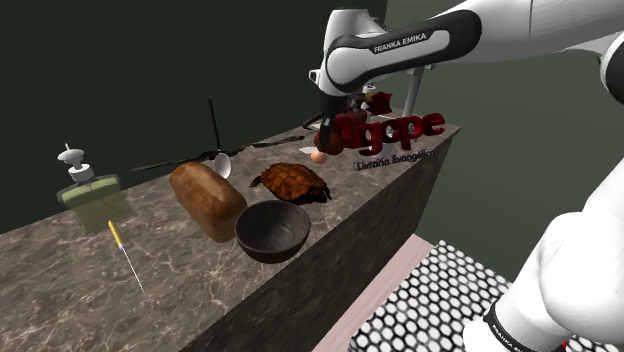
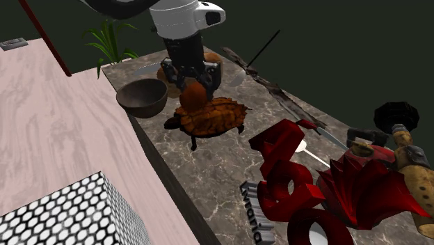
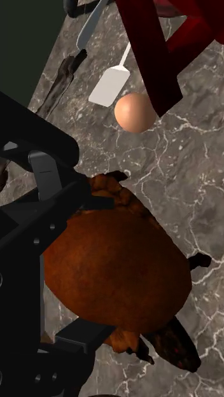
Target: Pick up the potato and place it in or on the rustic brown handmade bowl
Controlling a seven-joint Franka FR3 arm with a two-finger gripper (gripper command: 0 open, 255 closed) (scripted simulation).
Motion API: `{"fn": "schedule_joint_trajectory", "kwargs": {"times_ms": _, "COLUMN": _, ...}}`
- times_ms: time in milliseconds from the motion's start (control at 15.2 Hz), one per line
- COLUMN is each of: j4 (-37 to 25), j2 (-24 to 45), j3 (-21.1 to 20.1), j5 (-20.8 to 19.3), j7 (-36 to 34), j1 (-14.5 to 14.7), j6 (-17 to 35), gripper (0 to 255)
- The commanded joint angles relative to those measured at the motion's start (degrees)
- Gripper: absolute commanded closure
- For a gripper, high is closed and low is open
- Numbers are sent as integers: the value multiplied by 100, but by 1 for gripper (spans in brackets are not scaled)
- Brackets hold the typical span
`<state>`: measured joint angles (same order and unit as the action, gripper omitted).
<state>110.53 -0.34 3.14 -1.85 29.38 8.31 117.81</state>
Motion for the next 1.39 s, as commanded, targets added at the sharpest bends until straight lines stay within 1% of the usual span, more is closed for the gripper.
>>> {"fn": "schedule_joint_trajectory", "kwargs": {"times_ms": 0, "j4": 60, "j2": -87, "j3": -135, "j5": -44, "j7": -294, "j1": 133, "j6": -38, "gripper": 255}}
{"fn": "schedule_joint_trajectory", "kwargs": {"times_ms": 264, "j4": 174, "j2": -197, "j3": -415, "j5": -113, "j7": -860, "j1": 392, "j6": -56, "gripper": 255}}
{"fn": "schedule_joint_trajectory", "kwargs": {"times_ms": 594, "j4": 167, "j2": -211, "j3": -772, "j5": -189, "j7": -1569, "j1": 716, "j6": -115, "gripper": 255}}
{"fn": "schedule_joint_trajectory", "kwargs": {"times_ms": 990, "j4": -60, "j2": -44, "j3": -1198, "j5": -299, "j7": -2422, "j1": 1106, "j6": -236, "gripper": 255}}
{"fn": "schedule_joint_trajectory", "kwargs": {"times_ms": 1254, "j4": -384, "j2": 207, "j3": -1495, "j5": -415, "j7": -3048, "j1": 1404, "j6": -367, "gripper": 255}}
{"fn": "schedule_joint_trajectory", "kwargs": {"times_ms": 1320, "j4": -321, "j2": 218, "j3": -1493, "j5": -421, "j7": -3057, "j1": 1406, "j6": -293, "gripper": 255}}
